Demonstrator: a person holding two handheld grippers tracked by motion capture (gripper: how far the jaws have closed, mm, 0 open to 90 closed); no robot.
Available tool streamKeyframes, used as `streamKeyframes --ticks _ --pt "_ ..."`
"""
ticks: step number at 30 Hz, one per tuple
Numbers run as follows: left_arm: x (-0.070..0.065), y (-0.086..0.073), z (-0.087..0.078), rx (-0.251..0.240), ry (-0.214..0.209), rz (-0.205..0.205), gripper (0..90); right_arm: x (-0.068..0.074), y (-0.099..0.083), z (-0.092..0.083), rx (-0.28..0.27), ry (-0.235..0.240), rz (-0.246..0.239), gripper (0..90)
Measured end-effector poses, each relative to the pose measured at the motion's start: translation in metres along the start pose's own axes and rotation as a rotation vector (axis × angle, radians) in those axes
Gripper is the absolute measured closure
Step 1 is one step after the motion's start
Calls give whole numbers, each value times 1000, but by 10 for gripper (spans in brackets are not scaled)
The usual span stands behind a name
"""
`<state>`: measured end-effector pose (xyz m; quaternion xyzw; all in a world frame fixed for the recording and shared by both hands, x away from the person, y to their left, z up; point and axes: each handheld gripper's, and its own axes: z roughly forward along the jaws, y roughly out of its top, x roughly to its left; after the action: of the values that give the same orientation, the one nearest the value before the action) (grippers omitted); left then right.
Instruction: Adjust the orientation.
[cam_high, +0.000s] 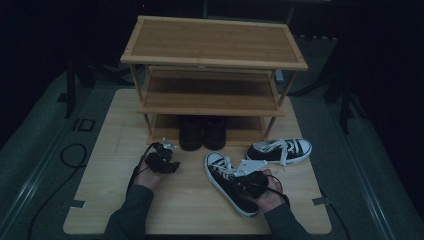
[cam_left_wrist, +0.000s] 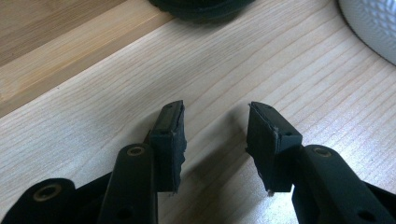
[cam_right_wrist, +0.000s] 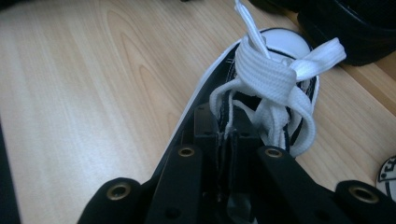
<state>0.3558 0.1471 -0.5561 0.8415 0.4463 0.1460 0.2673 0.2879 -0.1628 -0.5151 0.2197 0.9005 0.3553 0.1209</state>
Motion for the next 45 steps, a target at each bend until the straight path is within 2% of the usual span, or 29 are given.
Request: streamKeyframes --ticks 5,11,14,19,23,30,39,45 --pt "0 0 0 -1 -3 -1 568 -5 0 2 2 14 -2 840" --pt "0 0 0 -2 -4 0 565 -6 -5 -3 39 28 -5 733" --pt "0 0 0 0 -2 1 563 -7 -8 -11 16 39 1 666" --pt "0 0 0 -2 -6 -3 562 -10 -7 -26 7 48 -6 627" --pt "1 -1 0 -4 -8 -4 562 -15 -9 -42 -15 26 5 617" --pt "1 0 0 -6 -8 -3 562 -35 -15 -61 -36 -53 53 616" --pt "1 -1 0 -6 -7 -2 558 -52 -16 -59 -31 -109 96 613" --pt "2 -1 0 -7 -11 -3 558 -61 -15 -54 -20 -143 106 608"
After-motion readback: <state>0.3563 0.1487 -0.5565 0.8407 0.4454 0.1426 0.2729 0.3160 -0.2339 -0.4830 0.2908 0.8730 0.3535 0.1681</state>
